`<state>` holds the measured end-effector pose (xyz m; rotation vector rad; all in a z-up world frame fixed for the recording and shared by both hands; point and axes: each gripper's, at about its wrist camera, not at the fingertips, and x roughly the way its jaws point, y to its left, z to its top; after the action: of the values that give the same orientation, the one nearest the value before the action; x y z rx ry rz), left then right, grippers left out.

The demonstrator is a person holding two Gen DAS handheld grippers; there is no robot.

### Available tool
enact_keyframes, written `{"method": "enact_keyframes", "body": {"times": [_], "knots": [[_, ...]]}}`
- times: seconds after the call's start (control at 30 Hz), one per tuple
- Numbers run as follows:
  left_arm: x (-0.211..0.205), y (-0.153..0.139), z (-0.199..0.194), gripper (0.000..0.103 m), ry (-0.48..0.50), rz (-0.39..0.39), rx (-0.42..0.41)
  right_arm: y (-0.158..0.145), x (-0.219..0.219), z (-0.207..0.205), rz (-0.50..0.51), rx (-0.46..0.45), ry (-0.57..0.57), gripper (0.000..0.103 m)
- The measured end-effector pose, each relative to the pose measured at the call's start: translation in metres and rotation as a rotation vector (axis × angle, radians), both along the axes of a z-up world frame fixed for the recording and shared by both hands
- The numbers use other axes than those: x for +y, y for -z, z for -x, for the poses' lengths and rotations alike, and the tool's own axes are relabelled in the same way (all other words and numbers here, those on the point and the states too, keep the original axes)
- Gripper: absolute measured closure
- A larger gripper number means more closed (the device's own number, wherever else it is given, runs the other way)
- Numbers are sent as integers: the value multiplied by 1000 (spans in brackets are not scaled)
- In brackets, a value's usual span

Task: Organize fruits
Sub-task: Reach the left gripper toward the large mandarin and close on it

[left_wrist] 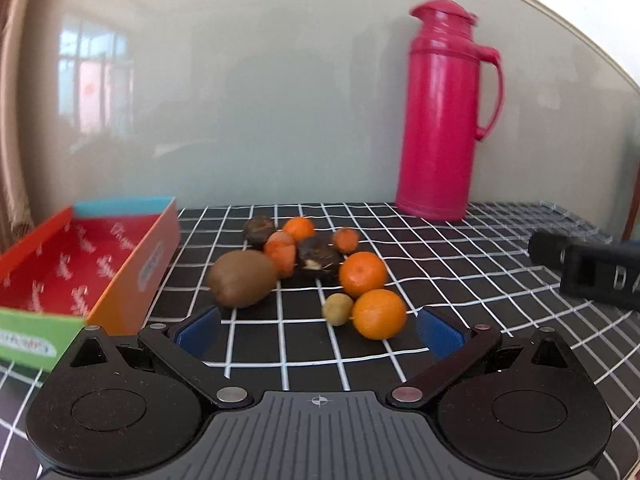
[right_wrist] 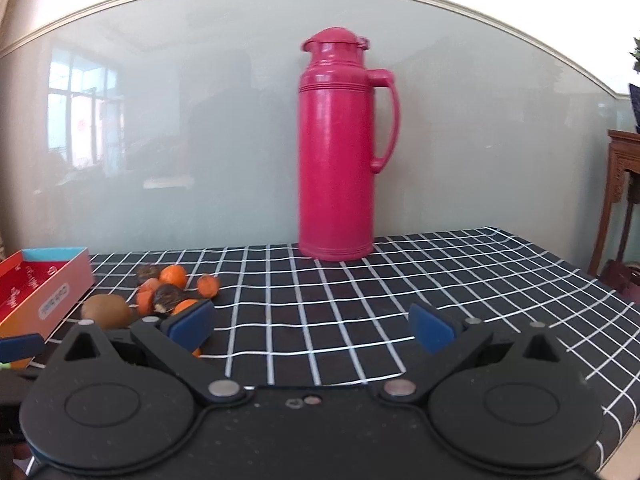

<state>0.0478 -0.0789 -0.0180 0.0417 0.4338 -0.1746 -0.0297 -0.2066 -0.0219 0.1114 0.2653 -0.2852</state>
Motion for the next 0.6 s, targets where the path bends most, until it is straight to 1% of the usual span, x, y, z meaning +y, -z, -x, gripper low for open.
{"method": "enact_keyframes", "body": {"times": [0.03, 0.13, 0.23, 0.27, 0.3, 0.33, 0.43, 0.6], "knots": [[-6, 0, -1, 0, 0, -23, -2, -1, -4, 1, 17, -10, 14, 0], [-20, 0, -7, 0, 20, -65, 8, 0, -17, -3, 5, -6, 50, 0], [-28, 3, -14, 0, 40, -53, 32, 1, -30, -7, 23, 10, 90, 0], [-30, 3, -16, 3, 50, -42, 39, 2, -35, -9, 15, 21, 102, 0], [-34, 4, -18, 24, 58, -36, 45, 2, -41, -10, 5, 25, 117, 0], [-37, 5, -22, 39, 57, -39, 62, 1, -47, -9, 4, 19, 128, 0], [-44, 13, -35, 40, 48, -27, 113, 4, -59, -10, -6, 36, 146, 0], [-52, 16, -45, 40, 40, -13, 134, 7, -76, -17, -10, 44, 172, 0]]}}
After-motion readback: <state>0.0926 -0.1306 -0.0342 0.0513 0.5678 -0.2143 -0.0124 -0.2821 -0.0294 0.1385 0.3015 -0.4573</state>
